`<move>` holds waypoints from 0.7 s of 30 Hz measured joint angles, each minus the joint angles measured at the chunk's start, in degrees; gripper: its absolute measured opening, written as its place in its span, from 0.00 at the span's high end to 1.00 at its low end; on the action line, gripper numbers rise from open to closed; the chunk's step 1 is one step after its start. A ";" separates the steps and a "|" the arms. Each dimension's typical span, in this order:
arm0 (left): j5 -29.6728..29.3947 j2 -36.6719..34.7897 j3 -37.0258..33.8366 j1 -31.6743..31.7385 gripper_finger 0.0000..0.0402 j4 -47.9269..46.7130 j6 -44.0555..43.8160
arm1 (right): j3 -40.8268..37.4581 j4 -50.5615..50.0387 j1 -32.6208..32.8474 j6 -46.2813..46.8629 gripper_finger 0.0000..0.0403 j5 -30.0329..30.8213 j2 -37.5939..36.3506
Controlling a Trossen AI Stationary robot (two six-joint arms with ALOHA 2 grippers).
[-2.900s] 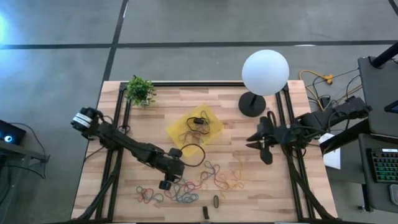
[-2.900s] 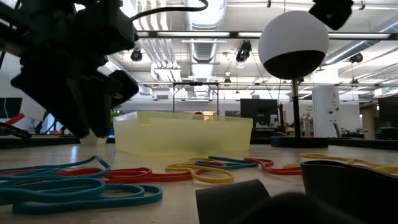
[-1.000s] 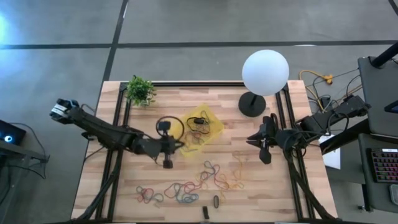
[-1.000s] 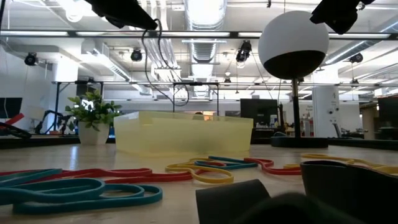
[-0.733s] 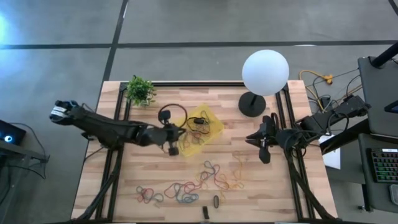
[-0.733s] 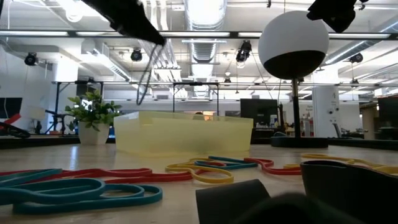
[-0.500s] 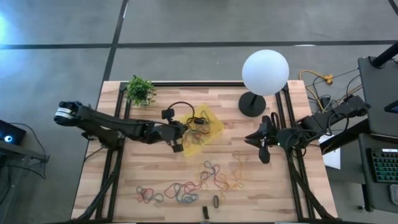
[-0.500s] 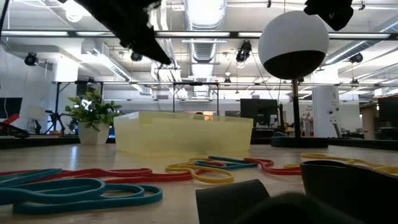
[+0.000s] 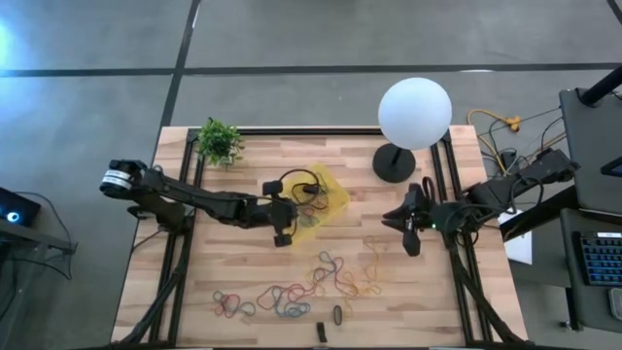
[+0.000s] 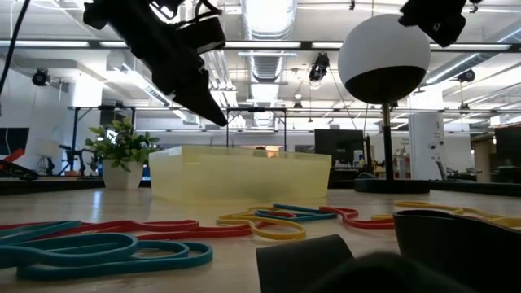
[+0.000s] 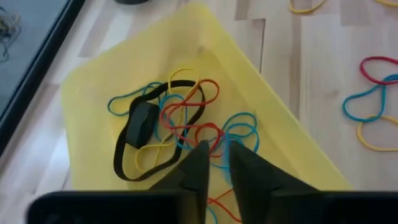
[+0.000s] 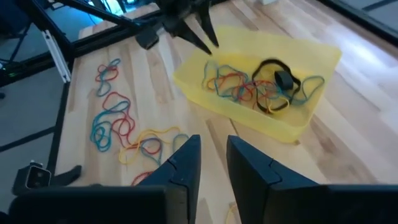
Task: Pick and place rubber bands into bin
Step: Put the blue rubber band into the yellow bin, then put the yellow rubber band into the yellow bin
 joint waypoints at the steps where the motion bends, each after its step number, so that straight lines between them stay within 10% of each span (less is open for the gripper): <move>1: -0.06 0.00 -0.02 0.02 0.84 0.02 -0.39 | -0.60 0.06 0.05 0.53 0.82 -0.07 0.00; 11: -0.26 -2.07 0.63 -0.15 0.64 -0.44 -1.49 | -9.41 3.10 0.08 6.33 0.76 -4.87 0.00; 21: -0.06 -11.38 0.70 -0.24 0.63 -0.43 -1.94 | -21.28 34.29 0.08 1.05 0.75 -10.60 4.14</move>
